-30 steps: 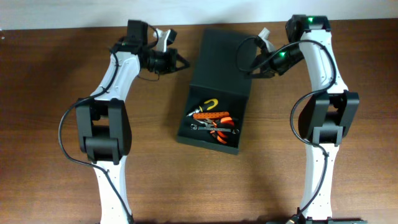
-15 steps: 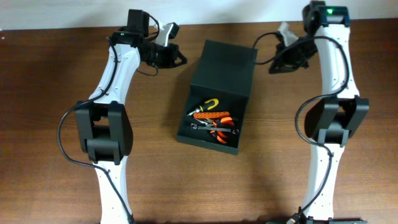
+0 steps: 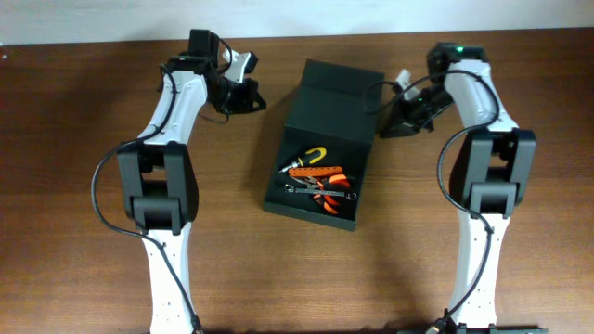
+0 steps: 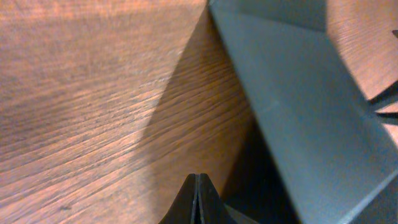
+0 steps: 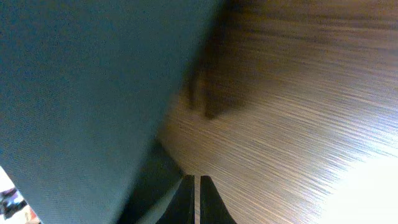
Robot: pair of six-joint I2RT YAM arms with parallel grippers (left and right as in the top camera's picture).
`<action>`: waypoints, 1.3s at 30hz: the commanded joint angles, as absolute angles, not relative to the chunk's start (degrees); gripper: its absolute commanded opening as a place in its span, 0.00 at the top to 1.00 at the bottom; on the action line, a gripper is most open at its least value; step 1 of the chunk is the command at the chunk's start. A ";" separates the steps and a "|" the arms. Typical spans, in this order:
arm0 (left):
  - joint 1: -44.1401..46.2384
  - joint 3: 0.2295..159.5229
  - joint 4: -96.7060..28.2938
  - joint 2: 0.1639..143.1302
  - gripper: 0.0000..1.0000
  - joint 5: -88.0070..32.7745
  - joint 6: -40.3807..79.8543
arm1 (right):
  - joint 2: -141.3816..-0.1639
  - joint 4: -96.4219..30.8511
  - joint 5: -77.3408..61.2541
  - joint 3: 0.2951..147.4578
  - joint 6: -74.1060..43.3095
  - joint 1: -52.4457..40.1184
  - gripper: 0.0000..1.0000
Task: Pack container
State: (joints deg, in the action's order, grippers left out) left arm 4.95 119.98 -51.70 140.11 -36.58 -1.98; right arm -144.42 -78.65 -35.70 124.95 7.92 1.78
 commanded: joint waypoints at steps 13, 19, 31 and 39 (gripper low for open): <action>4.97 120.03 -51.90 141.23 0.98 -36.71 -3.14 | -143.85 -74.96 -50.98 123.09 14.55 -5.54 0.96; 4.93 120.03 -51.94 141.23 0.98 -37.78 -3.14 | -143.85 -74.91 -50.74 123.09 14.52 -5.23 0.96; 3.97 120.03 -57.32 141.97 0.98 -33.58 -3.09 | -143.85 -73.25 -49.06 123.09 11.94 -1.80 0.96; 2.07 120.03 -57.76 143.04 0.98 -31.14 -3.09 | -143.85 -73.25 -49.04 123.09 11.97 -1.85 0.96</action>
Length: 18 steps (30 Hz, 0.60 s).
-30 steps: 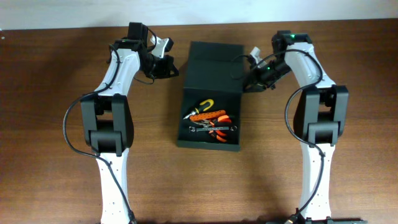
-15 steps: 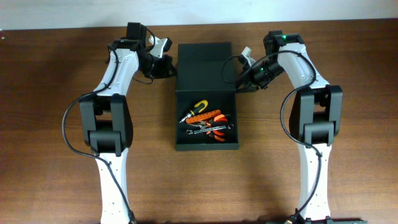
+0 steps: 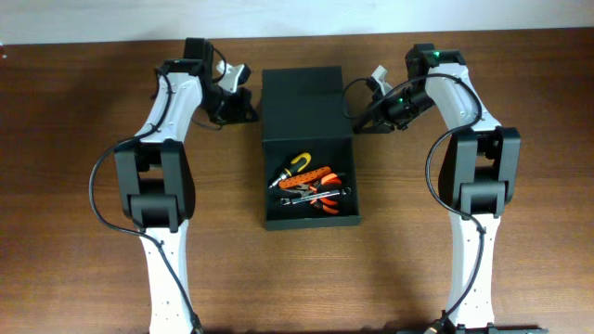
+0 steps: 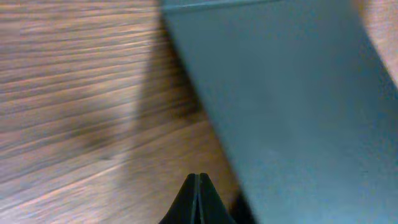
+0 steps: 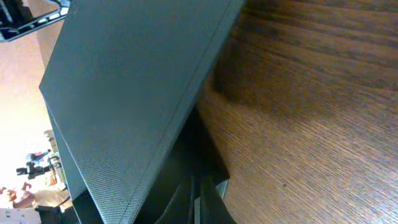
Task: Pack container
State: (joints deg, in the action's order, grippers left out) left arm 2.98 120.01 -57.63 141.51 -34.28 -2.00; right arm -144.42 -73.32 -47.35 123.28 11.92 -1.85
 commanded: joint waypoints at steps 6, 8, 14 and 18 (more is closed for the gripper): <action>0.99 120.03 -58.13 143.04 0.98 -30.94 -3.03 | -143.85 -73.25 -48.84 123.09 11.97 -1.85 0.96; 1.13 120.03 -58.46 143.11 0.98 -31.99 -3.07 | -143.85 -73.23 -48.86 123.09 11.94 -1.87 0.96; 3.31 120.03 -58.11 143.48 0.98 -36.75 -3.07 | -144.07 -73.17 -48.88 123.00 11.51 -1.96 0.96; 5.39 120.03 -57.91 143.48 0.98 -36.88 -3.07 | -144.92 -73.30 -49.58 123.00 11.51 -2.13 0.96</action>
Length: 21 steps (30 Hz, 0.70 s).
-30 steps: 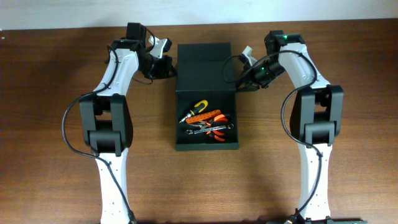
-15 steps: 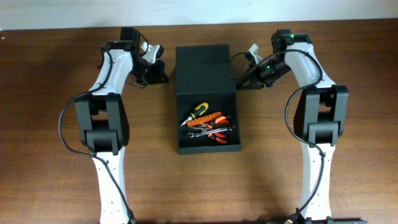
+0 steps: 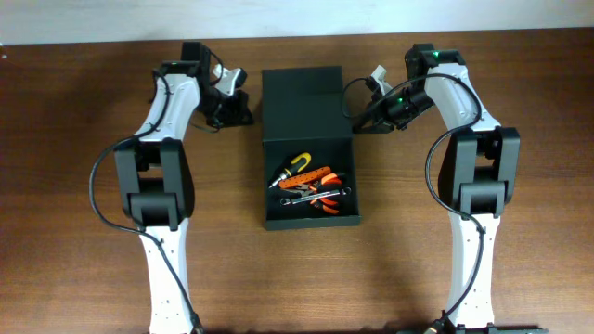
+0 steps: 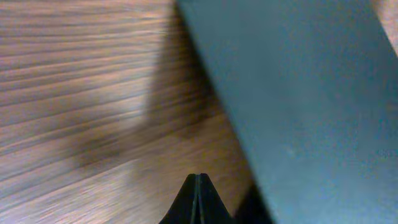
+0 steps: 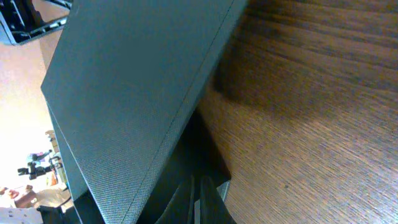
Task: Pack container
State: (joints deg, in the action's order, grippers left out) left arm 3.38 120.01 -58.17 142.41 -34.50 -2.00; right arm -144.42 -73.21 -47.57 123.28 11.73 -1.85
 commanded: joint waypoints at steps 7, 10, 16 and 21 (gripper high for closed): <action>7.09 120.03 -57.71 143.48 0.98 -36.91 -3.07 | -147.17 -73.43 -50.83 123.00 11.55 -3.66 0.96; 7.09 120.03 -57.74 143.48 0.98 -36.93 -3.05 | -147.68 -73.43 -50.85 123.00 11.57 -4.12 0.96; 7.09 120.03 -57.58 143.48 0.98 -39.38 -3.05 | -147.72 -73.19 -51.24 123.00 11.64 -4.12 0.96; 7.09 120.05 -54.83 143.48 0.98 -43.97 -3.05 | -147.72 -71.02 -61.73 123.00 15.03 -4.12 0.96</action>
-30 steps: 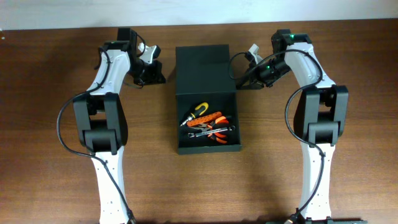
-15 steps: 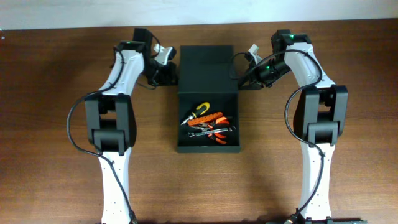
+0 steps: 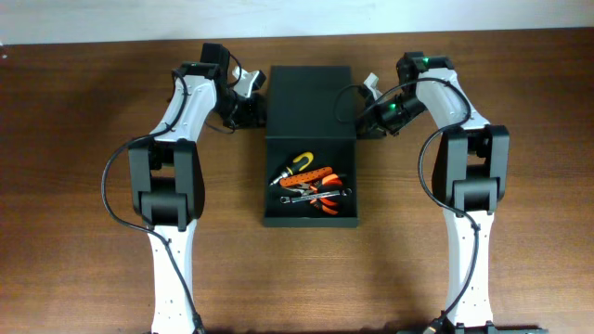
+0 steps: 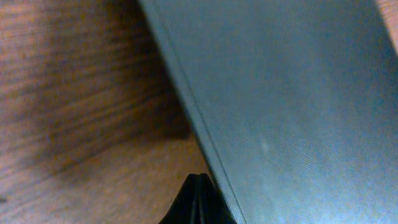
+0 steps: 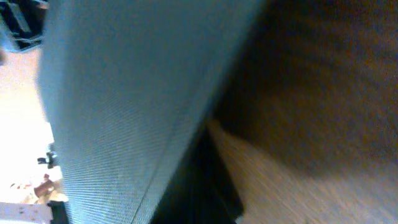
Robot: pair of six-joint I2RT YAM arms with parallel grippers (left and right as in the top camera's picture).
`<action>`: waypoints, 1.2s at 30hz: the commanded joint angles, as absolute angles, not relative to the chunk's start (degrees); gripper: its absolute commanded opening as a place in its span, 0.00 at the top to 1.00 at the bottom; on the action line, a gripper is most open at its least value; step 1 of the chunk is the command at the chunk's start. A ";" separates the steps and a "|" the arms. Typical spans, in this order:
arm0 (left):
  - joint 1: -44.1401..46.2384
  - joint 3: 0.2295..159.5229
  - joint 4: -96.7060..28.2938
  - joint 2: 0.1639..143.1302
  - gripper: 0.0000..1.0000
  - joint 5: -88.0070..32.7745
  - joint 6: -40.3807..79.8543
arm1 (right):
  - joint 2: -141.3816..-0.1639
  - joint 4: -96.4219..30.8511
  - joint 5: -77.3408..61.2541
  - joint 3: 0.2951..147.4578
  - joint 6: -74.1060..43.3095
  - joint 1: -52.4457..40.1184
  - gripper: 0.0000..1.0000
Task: Pack container
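Note:
The black container (image 3: 270, 190) sits mid-table, its lid (image 3: 310, 97) laid open toward the far side. Orange-handled pliers and other tools (image 3: 311, 186) lie inside. My left gripper (image 3: 252, 104) is shut and empty at the lid's left edge. In the left wrist view its tips (image 4: 199, 186) meet right beside the lid (image 4: 286, 93). At the lid's right edge is my right gripper (image 3: 368, 119). The right wrist view is blurred: its fingers (image 5: 208, 199) are a dark closed mass against the lid (image 5: 137, 93).
Brown wooden table (image 3: 83, 186) all around. Both arm bases stand at the near side, left (image 3: 162, 199) and right (image 3: 473, 195) of the container. Cables loop beside each arm.
My left gripper has moved right, from a little apart to right against the lid's left edge. The right gripper has closed in on the right edge. The lid fills more of both wrist views.
At first the container lay skewed on the table, with a shut gripper at each side of the open lid. By 1.3 s ago it stood square to the table. It stayed there, and now both grippers are against the lid's side edges.

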State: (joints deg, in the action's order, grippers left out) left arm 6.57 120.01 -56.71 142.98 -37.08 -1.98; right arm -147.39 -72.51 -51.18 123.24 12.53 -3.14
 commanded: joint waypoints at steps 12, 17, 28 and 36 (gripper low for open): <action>7.09 120.84 -49.50 143.46 0.98 -53.43 -2.02 | -147.70 -69.41 -75.35 123.24 19.09 -4.12 0.96; 7.16 124.99 -50.46 143.15 0.98 -55.24 -2.02 | -147.59 -71.77 -75.44 125.62 19.35 -4.12 0.96; 7.16 137.36 -56.99 141.10 0.98 -55.09 -3.75 | -146.82 -81.60 -72.01 141.29 21.15 -4.10 0.96; 7.16 138.17 -59.18 137.47 0.98 -55.11 -5.50 | -146.82 -87.48 -69.80 149.80 21.19 -4.01 0.96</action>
